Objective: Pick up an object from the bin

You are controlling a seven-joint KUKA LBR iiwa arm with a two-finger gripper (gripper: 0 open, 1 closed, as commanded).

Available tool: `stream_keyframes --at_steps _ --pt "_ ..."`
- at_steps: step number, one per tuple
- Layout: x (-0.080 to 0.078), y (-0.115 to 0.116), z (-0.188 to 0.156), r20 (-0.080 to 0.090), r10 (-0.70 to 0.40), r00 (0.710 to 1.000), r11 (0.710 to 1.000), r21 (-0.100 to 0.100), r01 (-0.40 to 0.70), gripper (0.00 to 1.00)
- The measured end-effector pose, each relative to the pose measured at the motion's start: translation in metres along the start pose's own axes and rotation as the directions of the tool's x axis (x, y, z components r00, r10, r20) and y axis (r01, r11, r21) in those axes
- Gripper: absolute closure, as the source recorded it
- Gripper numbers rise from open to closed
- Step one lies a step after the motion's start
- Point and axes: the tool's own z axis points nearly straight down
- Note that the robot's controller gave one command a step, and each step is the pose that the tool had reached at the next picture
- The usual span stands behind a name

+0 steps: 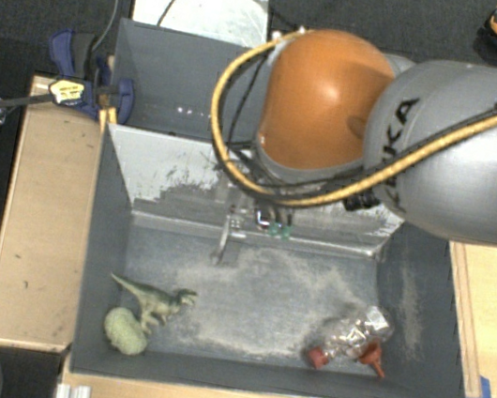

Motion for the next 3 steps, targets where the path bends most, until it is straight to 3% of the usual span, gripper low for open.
stream_keyframes --at_steps 1,2,3 --pt "-0.001 -0.001 -0.005 0.008 0.004 1.0 1.0 -0.002 -0.004 0.0" --pt "0.008 0.001 0.048 0.011 -0.018 1.0 1.0 -0.003 0.018 0.0" --pt "0.027 0.027 0.077 0.005 -0.053 0.999 0.999 0.0 0.053 0.0"
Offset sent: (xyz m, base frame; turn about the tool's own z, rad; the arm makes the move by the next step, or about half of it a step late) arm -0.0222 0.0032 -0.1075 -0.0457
